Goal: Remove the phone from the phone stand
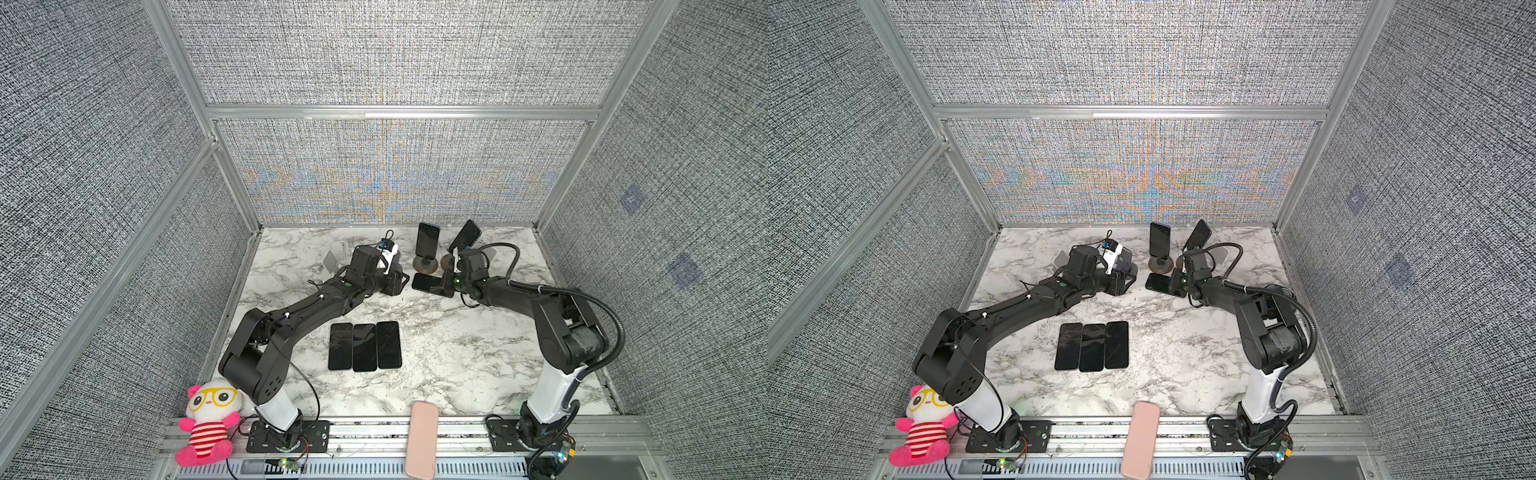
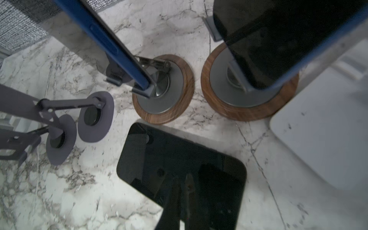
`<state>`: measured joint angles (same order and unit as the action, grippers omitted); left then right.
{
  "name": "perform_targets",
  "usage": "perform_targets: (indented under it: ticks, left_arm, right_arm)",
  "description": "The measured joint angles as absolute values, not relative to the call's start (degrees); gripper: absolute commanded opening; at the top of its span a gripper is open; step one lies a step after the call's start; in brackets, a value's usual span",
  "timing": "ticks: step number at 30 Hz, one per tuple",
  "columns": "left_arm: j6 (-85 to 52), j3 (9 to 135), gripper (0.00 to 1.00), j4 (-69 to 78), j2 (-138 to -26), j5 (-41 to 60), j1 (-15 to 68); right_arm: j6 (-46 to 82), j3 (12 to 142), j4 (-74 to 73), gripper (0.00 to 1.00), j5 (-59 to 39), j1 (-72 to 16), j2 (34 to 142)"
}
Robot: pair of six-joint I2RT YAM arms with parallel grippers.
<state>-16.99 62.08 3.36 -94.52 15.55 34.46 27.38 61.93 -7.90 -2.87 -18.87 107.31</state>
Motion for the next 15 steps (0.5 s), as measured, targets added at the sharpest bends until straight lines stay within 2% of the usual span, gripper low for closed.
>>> perform_targets:
  ticks: [15]
  left_arm:
    - [-16.29, 60.95, 0.59, 3.27, -92.33, 13.61, 34.83]
  right_arm:
    - [31.75, 68.53, -8.34, 0.04, -1.61, -18.76, 115.98]
